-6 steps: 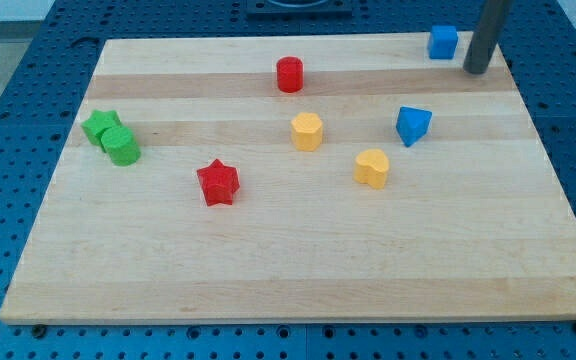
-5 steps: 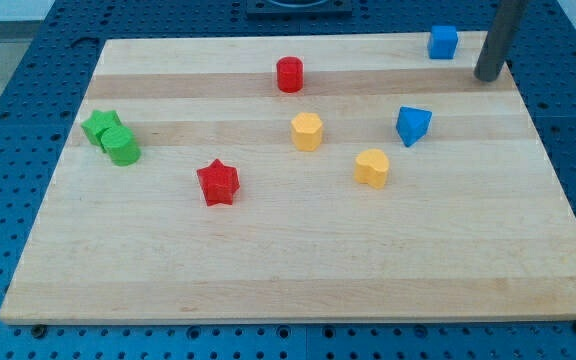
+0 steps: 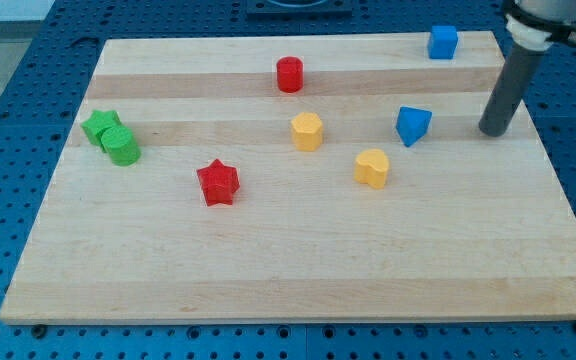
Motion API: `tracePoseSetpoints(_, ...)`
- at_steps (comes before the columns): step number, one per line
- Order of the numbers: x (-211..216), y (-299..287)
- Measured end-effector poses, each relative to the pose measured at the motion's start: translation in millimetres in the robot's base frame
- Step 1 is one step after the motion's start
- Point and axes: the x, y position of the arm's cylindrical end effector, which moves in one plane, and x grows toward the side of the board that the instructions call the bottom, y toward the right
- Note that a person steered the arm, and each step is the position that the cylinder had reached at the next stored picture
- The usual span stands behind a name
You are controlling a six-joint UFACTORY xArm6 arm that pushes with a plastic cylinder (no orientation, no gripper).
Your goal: Point at the blue triangle
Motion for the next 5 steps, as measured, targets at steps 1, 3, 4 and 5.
tracePoseSetpoints(1,24,-33)
tracePoseSetpoints(3,33,-88)
tracePoseSetpoints(4,33,-102)
tracePoseSetpoints(5,26,-111)
